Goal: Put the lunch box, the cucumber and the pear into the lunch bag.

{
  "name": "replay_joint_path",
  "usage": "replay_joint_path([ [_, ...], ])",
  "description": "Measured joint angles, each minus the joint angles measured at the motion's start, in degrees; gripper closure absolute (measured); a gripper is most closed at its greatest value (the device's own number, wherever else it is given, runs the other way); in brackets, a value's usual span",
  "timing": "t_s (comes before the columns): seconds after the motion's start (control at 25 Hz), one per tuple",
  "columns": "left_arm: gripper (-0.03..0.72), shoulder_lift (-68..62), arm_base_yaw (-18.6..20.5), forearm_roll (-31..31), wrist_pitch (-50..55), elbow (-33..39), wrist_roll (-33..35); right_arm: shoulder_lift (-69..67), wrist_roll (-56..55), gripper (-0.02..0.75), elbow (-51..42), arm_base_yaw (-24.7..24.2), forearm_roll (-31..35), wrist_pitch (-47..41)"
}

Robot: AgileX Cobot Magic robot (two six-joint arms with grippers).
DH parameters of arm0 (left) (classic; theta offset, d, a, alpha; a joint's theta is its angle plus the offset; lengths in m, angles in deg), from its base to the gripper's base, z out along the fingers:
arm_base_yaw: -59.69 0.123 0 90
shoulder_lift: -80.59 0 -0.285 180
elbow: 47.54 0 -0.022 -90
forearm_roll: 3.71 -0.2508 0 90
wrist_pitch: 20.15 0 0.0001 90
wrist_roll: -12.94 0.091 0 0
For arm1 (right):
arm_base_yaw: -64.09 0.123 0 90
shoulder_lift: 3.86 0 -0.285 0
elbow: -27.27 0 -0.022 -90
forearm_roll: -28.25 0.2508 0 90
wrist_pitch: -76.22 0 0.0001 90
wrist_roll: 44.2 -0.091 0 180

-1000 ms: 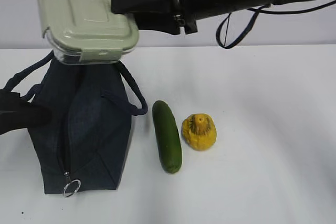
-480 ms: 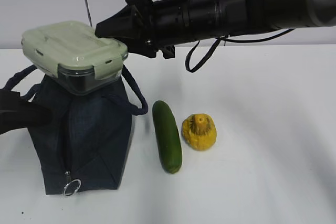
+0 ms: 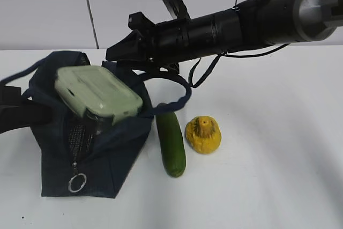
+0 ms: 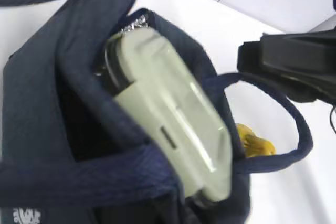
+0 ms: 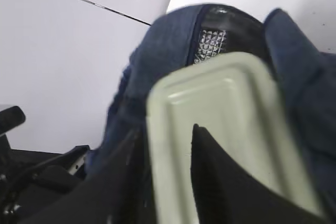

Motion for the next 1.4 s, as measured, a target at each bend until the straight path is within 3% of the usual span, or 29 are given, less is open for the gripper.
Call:
replay_joint_path([
  [0.4, 0.705, 0.0, 0.0, 0.8, 0.3, 0.0, 0.0, 0.0, 0.1, 0.479, 0.2, 0.0, -7.9, 0.2],
  [0.64, 0.705, 0.0, 0.0, 0.8, 0.3, 0.0, 0.0, 1.0, 0.1, 0.341, 4.8, -0.1, -17.0, -0.9],
  [0.76, 0.705, 0.0, 0.0, 0.8, 0.3, 0.0, 0.0, 3.7, -2.0, 0.317, 7.5, -0.3, -24.7, -0.8],
  [1.04, 0.705, 0.0, 0.0, 0.8, 0.3, 0.0, 0.0, 11.3, -16.3, 0.291, 10.4, -0.4, -52.6, -1.4],
  [1.24, 0.705, 0.0, 0.0, 0.8, 0.3, 0.0, 0.0, 14.4, -28.8, 0.256, 10.4, -0.4, -69.7, -8.4],
  [1.4, 0.705, 0.0, 0.0, 0.8, 0.3, 0.0, 0.0, 14.6, -38.1, 0.253, 10.4, -0.4, -78.0, -14.7],
])
